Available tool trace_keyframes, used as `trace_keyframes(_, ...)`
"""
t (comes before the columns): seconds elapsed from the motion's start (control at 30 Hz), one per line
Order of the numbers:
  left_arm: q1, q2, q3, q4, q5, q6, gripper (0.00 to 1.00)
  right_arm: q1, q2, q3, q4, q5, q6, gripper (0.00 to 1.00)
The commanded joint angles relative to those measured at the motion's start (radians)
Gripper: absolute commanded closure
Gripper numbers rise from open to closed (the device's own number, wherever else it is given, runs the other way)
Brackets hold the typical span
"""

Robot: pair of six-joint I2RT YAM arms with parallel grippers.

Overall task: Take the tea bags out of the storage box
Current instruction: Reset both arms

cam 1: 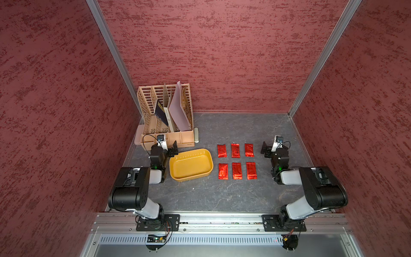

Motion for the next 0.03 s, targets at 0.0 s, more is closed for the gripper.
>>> trace_keyframes(0.0,0.004,-0.002,0.002,0.0,0.007,-0.005,0.0,-0.006,-0.003,0.003,0.013,-0.024,0.002,0.02)
